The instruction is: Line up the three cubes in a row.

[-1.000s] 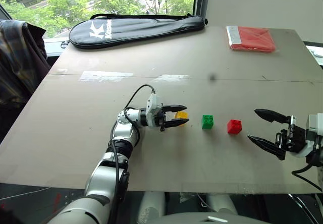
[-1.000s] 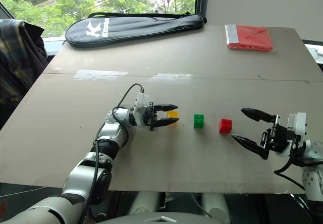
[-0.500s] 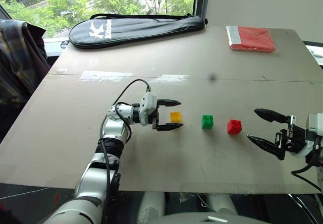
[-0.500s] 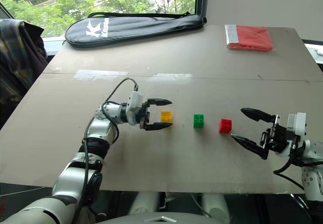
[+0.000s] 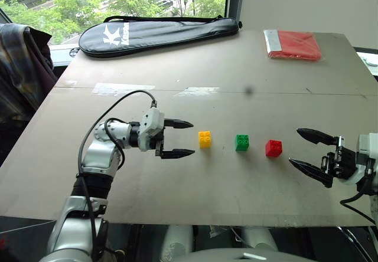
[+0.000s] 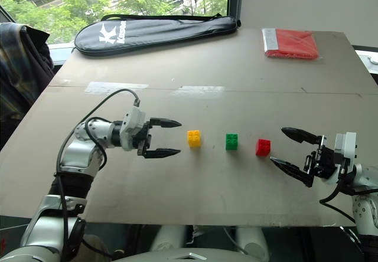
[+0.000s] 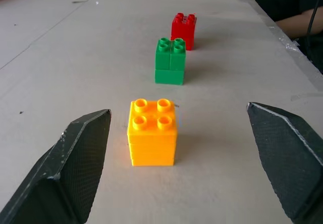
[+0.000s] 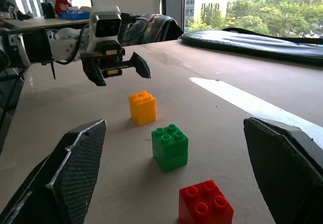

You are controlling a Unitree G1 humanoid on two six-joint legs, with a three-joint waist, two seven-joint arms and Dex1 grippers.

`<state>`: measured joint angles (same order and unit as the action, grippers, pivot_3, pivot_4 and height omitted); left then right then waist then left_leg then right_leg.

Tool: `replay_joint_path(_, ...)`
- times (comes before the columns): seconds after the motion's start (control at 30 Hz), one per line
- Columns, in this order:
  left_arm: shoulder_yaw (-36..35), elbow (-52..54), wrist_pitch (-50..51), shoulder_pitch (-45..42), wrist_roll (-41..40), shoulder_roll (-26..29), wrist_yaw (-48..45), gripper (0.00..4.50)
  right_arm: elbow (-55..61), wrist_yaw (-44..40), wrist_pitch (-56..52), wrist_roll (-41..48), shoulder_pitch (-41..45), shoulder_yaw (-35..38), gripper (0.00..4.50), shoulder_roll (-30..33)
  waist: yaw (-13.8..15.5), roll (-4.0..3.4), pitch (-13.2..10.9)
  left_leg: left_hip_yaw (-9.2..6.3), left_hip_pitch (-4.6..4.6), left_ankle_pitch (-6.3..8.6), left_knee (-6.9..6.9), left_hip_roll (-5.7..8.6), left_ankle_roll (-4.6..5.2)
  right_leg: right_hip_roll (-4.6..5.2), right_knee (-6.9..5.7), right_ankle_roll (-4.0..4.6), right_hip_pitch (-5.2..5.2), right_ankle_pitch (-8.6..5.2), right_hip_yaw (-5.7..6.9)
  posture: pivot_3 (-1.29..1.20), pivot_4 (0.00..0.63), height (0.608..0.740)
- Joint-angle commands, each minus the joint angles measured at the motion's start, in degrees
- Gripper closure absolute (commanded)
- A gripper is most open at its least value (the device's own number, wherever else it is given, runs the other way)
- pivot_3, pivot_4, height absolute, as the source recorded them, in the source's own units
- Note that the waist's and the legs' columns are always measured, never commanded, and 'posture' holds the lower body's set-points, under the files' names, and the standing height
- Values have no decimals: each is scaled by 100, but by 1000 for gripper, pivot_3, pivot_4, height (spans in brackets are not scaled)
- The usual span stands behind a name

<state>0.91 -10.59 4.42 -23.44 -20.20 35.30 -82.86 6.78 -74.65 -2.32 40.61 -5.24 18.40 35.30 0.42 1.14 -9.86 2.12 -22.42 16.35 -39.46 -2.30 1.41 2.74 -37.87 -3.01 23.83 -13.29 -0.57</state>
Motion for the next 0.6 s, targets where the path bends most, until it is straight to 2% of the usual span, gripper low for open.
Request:
replay_joint_path(0.03, -213, 854, 366, 357, -235, 161, 384, 102, 147, 12, 48, 47, -24, 96, 0, 14, 17, 0, 0, -2, 1, 0, 0, 0, 0, 1, 0, 0, 0, 0, 0, 0, 150, 708)
replay_joint_path(0.17, -437, 1966, 1038, 1272, -277, 401, 1114, 102, -5, -55, 112, 1, -99, 121, 0, 15, 21, 0, 0, 1, 4, 0, -1, 0, 0, 4, 0, 1, -2, 0, -8, 0, 150, 708)
replay_joint_path(0.3, -588, 2893, 1658, 2051, -292, 384, 1972, 102, -280, -138, 233, -63, -168, 182, 0, 22, 25, 0, -1, -1, 5, 0, -1, -4, 0, 4, -1, 1, -2, -1, -6, 0, 150, 708)
replay_joint_path(0.37, -639, 3185, 1744, 2523, 152, 195, 2797, 102, -541, -175, 413, -202, -242, 209, 0, 7, 42, -1, -1, -2, 6, 0, -1, -4, 0, 5, -1, 4, -2, -2, -5, 0, 150, 708)
replay_joint_path(0.43, -733, 3354, 1714, 2935, 252, -80, 3332, 102, -781, -253, 574, -301, -312, 216, 0, -2, 36, -2, 0, 3, 15, 0, 0, -3, 0, 6, 0, 21, -9, -12, -13, 0, 150, 708)
replay_joint_path(0.6, -601, 3420, 1278, 3645, 405, -520, 3845, 102, -1412, -392, 970, -526, -402, 197, 0, -17, 34, -3, 1, 17, 32, 0, 4, -1, 0, 7, -2, 24, -15, -14, -22, 0, 150, 708)
